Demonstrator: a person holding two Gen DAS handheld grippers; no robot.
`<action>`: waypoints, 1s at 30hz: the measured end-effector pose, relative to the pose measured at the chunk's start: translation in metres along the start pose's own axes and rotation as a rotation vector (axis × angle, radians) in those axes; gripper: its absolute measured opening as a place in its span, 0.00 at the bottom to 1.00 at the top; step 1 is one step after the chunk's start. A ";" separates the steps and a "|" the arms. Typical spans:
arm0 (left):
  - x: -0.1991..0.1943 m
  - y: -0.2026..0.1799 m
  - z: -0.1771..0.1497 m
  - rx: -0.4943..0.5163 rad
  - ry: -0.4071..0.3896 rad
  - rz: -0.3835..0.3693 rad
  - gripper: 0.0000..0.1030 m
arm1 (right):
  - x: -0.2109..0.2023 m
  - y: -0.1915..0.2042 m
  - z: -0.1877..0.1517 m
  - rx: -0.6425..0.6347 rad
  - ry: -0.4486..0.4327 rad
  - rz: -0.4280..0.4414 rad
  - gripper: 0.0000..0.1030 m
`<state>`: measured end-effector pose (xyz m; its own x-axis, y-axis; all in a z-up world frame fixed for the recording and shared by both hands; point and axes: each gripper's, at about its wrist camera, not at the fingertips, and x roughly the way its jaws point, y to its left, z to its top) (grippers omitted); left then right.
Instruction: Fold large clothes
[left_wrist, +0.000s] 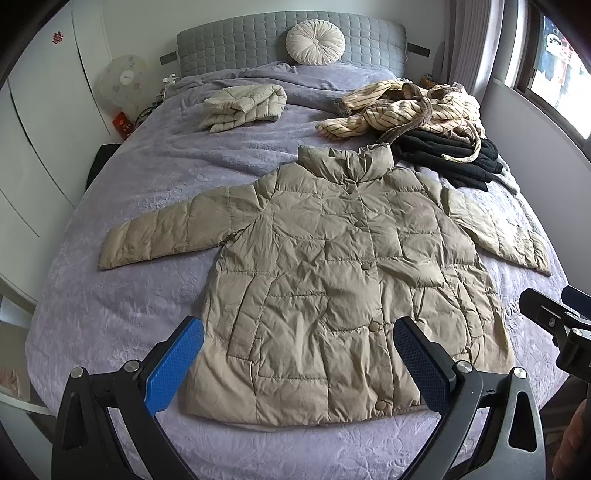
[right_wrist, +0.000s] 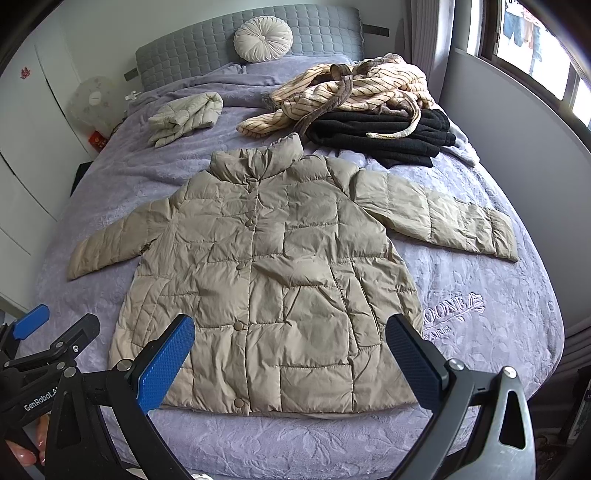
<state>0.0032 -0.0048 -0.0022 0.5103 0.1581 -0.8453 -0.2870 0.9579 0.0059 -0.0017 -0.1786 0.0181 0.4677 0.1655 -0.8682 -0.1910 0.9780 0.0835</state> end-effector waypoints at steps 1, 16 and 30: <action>0.000 0.000 0.000 0.000 0.000 0.000 1.00 | 0.000 0.000 0.000 0.000 0.000 0.000 1.00; 0.000 0.000 0.000 -0.001 0.002 -0.001 1.00 | 0.003 0.000 0.001 0.001 0.003 0.001 1.00; 0.006 0.004 -0.010 -0.018 0.040 -0.012 1.00 | 0.009 0.002 -0.001 -0.008 0.019 0.005 1.00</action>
<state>-0.0034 -0.0020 -0.0126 0.4813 0.1364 -0.8659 -0.2961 0.9551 -0.0141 0.0015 -0.1751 0.0099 0.4506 0.1680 -0.8768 -0.2003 0.9761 0.0841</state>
